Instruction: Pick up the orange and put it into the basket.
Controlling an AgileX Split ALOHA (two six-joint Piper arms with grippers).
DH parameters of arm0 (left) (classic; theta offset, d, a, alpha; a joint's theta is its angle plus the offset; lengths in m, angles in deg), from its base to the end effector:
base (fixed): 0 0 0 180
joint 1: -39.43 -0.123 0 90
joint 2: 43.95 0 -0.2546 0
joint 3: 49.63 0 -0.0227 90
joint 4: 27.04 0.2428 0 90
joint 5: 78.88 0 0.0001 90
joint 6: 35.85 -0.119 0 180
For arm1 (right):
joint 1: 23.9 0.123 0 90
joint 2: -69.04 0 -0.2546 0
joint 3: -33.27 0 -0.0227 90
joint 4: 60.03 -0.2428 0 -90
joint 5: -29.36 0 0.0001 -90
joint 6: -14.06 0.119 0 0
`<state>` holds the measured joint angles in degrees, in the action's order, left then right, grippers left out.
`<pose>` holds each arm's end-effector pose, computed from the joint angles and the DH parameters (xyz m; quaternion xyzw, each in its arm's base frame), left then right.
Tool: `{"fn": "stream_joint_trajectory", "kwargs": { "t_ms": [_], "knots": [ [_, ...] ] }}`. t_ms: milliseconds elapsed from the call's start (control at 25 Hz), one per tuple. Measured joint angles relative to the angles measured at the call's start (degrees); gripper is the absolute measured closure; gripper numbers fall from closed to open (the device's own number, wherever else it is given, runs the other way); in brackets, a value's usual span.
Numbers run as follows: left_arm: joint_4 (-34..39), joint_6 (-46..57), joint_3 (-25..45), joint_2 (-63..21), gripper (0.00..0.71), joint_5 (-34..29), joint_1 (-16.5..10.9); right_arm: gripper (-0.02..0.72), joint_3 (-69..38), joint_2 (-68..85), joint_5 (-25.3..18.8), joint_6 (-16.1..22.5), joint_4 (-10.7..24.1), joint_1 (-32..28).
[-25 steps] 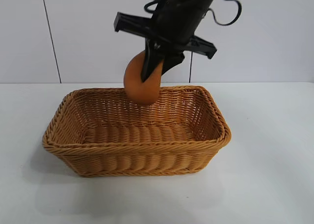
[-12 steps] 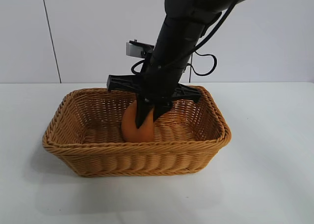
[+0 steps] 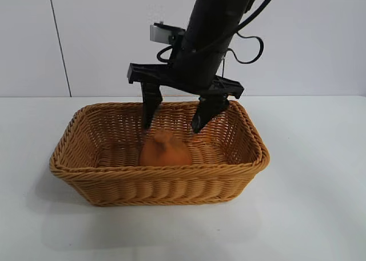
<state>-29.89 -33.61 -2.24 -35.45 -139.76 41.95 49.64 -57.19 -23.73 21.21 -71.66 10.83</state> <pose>0.0424 -0.0070 0.2620 0.0032 0.8513 -0.0466 0.5226 0.3359 0.2562 0.1553 -0.1877 0.9670 0.1360 0.1059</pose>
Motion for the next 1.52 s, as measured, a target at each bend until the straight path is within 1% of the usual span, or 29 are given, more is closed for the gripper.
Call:
{"fn": "stream_joint_trajectory", "kwargs": {
  "t_ms": [120,200,280,360,440,600,800,1040,1200,1320,1520],
  "knots": [
    [0.0,0.0,0.0,0.0,0.017,0.0,0.0,0.135,1.29,2.09,-4.42,0.46,1.66,-0.43],
    [0.0,0.0,0.0,0.0,0.017,0.0,0.0,0.135,4.14,2.24,-9.47,0.51,3.37,-0.98],
    [0.0,0.0,0.0,0.0,0.017,0.0,0.0,0.135,7.14,2.24,-13.35,0.51,5.68,-1.5],
    [0.0,0.0,0.0,0.0,0.017,0.0,0.0,0.135,10.53,2.24,-15.66,0.58,8.15,-2.11],
    [0.0,0.0,0.0,0.0,0.017,0.0,0.0,0.135,12.9,2.31,-15.78,0.67,9.68,-3.04],
    [0.0,0.0,0.0,0.0,0.017,0.0,0.0,0.135,14.08,2.43,-16.12,0.72,10.27,-6.85],
    [0.0,0.0,0.0,0.0,0.017,0.0,0.0,0.135,14.14,2.43,-16.31,0.66,11.62,-14.53],
    [0.0,0.0,0.0,0.0,0.017,0.0,0.0,0.135,14.14,2.43,-16.32,-1.0,12.36,-25.14],
    [0.0,0.0,0.0,0.0,0.017,0.0,0.0,0.135,13.46,2.43,-16.32,-2.24,12.59,-30.78],
    [0.0,0.0,0.0,0.0,0.017,0.0,0.0,0.135,11.39,2.43,-16.44,-3.11,12.59,-32.58],
    [0.0,0.0,0.0,0.0,0.017,0.0,0.0,0.135,6.72,2.86,-16.65,-3.71,12.4,-32.94]
  ]
}}
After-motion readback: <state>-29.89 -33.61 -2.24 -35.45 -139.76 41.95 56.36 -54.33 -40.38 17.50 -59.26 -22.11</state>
